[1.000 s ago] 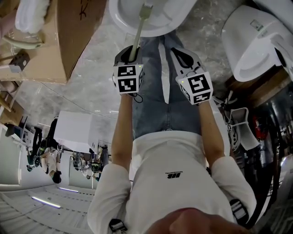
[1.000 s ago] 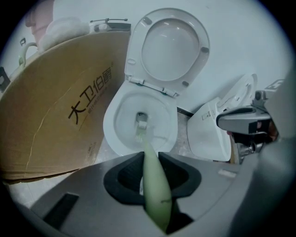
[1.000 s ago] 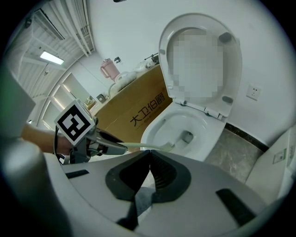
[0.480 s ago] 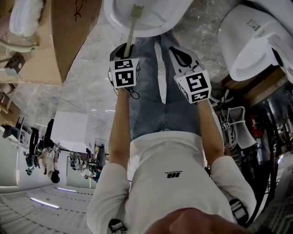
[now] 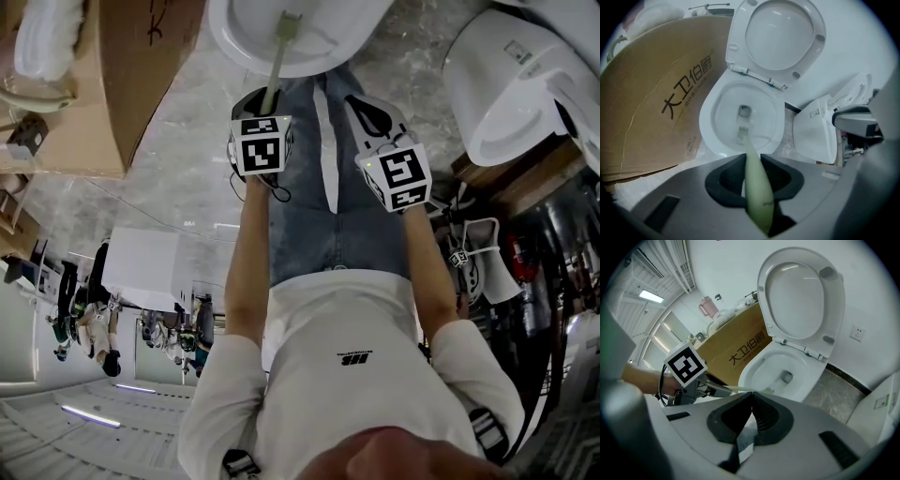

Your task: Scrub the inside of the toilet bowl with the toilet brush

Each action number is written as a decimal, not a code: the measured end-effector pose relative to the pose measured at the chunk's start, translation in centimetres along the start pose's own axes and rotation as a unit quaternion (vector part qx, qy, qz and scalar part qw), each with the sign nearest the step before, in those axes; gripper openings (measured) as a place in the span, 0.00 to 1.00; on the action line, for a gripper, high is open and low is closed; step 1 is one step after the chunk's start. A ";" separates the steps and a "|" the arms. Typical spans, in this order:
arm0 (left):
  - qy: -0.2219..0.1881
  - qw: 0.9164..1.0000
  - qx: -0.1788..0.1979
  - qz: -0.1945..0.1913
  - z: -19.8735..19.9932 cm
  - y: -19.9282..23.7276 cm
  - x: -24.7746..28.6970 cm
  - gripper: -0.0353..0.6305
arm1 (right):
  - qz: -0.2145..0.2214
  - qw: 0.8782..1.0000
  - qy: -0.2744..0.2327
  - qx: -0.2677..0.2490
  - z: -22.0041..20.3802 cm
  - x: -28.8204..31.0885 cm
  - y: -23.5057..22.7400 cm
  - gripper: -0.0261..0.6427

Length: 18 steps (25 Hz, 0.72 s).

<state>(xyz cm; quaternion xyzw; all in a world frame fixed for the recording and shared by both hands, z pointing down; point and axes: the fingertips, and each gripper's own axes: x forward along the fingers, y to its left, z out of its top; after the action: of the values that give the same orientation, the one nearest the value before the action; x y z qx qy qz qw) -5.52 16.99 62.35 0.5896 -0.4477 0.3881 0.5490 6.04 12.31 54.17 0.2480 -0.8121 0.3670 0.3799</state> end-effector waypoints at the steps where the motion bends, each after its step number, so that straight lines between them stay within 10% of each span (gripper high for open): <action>1: 0.000 1.000 -0.004 -0.002 0.0 -0.1 0.1 0.21 | 0.000 1.000 0.000 0.001 0.0 0.0 -0.1 0.03; 18: -0.017 0.990 -0.129 -0.053 1.0 -2.0 1.5 0.21 | 0.000 1.000 0.005 0.015 -0.3 -0.1 -1.4 0.03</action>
<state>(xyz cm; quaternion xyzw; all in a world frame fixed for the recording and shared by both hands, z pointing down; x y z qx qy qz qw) -3.18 15.84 63.10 0.5433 -0.4713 0.2875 0.6324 7.17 11.65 54.83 0.2513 -0.8046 0.3804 0.3806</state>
